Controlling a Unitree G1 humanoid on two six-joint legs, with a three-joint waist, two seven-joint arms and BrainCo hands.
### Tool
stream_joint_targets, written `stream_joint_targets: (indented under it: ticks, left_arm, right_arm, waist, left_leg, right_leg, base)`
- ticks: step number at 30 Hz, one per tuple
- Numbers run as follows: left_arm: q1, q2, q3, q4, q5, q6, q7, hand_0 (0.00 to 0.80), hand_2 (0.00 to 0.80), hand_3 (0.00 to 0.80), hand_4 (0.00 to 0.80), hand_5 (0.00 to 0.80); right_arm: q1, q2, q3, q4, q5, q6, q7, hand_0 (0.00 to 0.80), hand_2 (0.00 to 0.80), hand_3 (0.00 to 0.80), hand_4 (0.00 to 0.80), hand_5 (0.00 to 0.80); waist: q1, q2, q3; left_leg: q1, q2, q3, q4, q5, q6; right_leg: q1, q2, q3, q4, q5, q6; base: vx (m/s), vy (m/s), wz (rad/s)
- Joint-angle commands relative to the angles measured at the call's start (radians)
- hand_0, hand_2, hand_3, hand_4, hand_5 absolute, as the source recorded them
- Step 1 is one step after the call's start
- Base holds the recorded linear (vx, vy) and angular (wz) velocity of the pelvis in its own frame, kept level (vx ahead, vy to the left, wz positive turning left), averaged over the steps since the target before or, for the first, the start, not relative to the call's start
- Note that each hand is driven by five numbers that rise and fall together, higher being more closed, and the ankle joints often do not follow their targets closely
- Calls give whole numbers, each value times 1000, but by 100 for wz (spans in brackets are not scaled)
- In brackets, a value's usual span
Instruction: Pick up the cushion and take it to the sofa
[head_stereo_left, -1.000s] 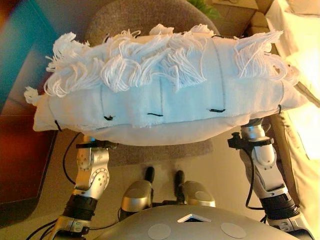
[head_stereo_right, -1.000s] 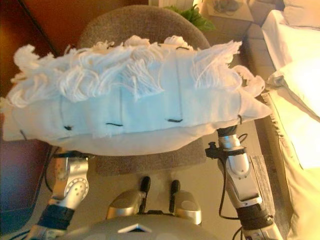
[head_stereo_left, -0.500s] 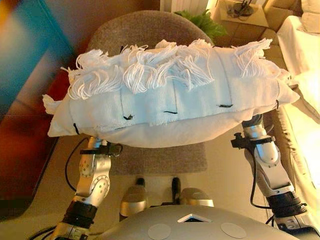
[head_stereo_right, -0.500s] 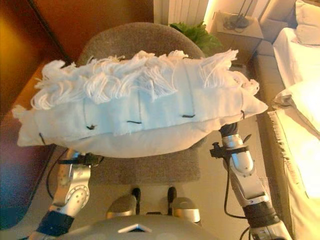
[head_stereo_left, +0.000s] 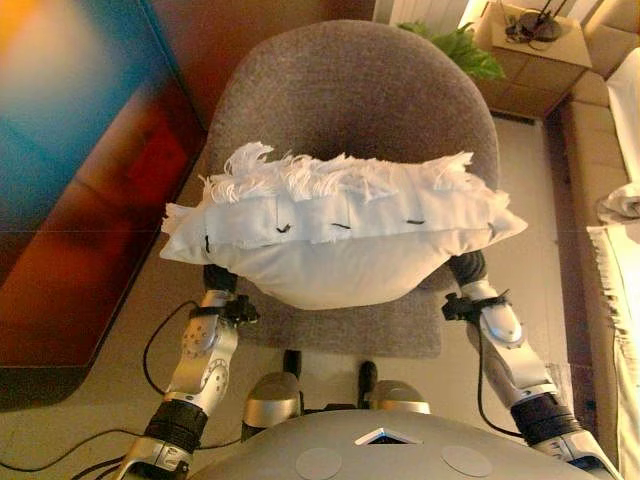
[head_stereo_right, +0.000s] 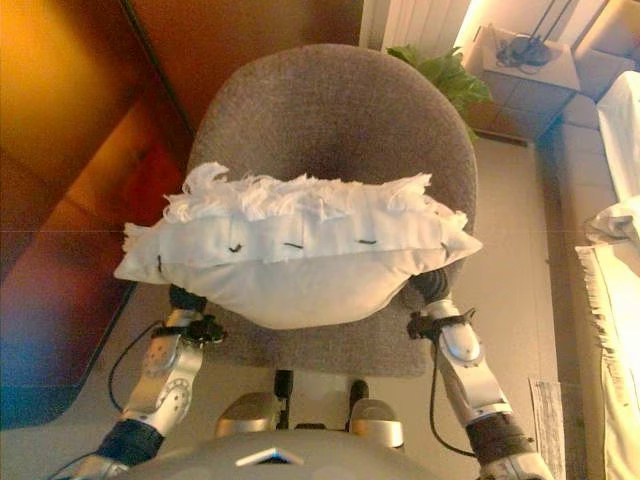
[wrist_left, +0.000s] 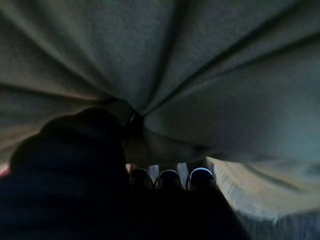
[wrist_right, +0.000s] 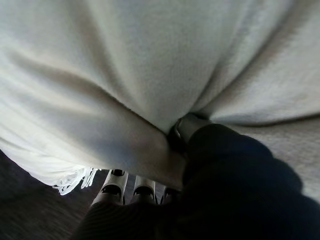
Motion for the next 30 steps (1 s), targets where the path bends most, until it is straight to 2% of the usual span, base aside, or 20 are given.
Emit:
stream_joint_targets:
  ticks: [1,4,9,16,21,25,28,29,30]
  left_arm:
    - [-239,-41,-84,29,74,-65,-6,800,800,800,800,800]
    - [-383,-56,-118,120,103,-69,26,800,800,800,800,800]
    - [-619,-100,-171,307,149,-79,86,800,800,800,800,800]
    - [-841,-127,-175,515,127,-75,105,800,800,800,800,800]
    - [-993,-119,-203,651,141,-10,95,800,800,800,800,800]
    - [-1078,-112,-207,759,100,43,85,800,800,800,800,800]
    - [-1147,-95,-212,833,94,109,116,800,800,800,800,800]
    - [-1168,-88,-210,857,70,155,113,800,800,800,800,800]
    - [-1191,-81,-212,887,46,184,117,452,452,452,452,452]
  right_arm:
    - [-182,34,83,51,9,-110,-45,800,800,800,800,800]
    - [-351,87,104,191,26,-103,-107,800,800,800,800,800]
    - [-618,114,138,360,77,-74,-196,800,800,800,800,800]
    - [-800,130,137,493,114,-58,-234,800,800,800,800,800]
    - [-952,119,150,655,178,31,-196,800,800,800,800,800]
    - [-1038,109,150,786,227,62,-152,800,800,800,800,800]
    - [-1125,96,150,893,252,128,-130,800,800,800,800,800]
    - [-1144,86,147,925,264,140,-115,800,800,800,800,800]
    - [-1167,77,145,952,273,155,-113,800,800,800,800,800]
  waist:
    - [20,-21,-14]
    - [25,-30,43]
    - [10,-25,107]
    - [-23,-21,151]
    - [-36,-28,185]
    - [-45,-24,208]
    - [-49,-20,228]
    - [-50,-19,235]
    - [-51,-18,241]
  left_leg:
    - [-60,56,23,105,-146,-29]
    - [-105,52,22,109,-143,-24]
    - [-161,44,31,97,-131,-21]
    - [-220,41,50,93,-124,-24]
    - [-286,49,63,131,-122,-37]
    - [-306,48,65,126,-113,-40]
    - [-330,47,74,138,-108,-46]
    - [-335,47,75,141,-106,-46]
    - [-339,48,77,142,-102,-48]
  right_leg:
    - [-78,-15,-13,26,-8,17]
    - [-116,-23,-8,19,12,26]
    - [-163,-28,13,6,32,36]
    - [-236,-25,48,12,39,40]
    - [-316,-14,69,48,37,31]
    - [-351,-11,80,50,43,27]
    - [-390,-9,89,64,52,25]
    - [-398,-9,88,70,53,25]
    - [-405,-9,87,74,54,25]
  base:
    - [-135,-44,-2]
    - [-160,-47,-3]
    - [-139,-4,-4]
    - [-72,11,-8]
    - [-61,-2,-8]
    - [-18,27,-10]
    - [-13,34,-2]
    - [0,0,0]
    - [0,0,0]
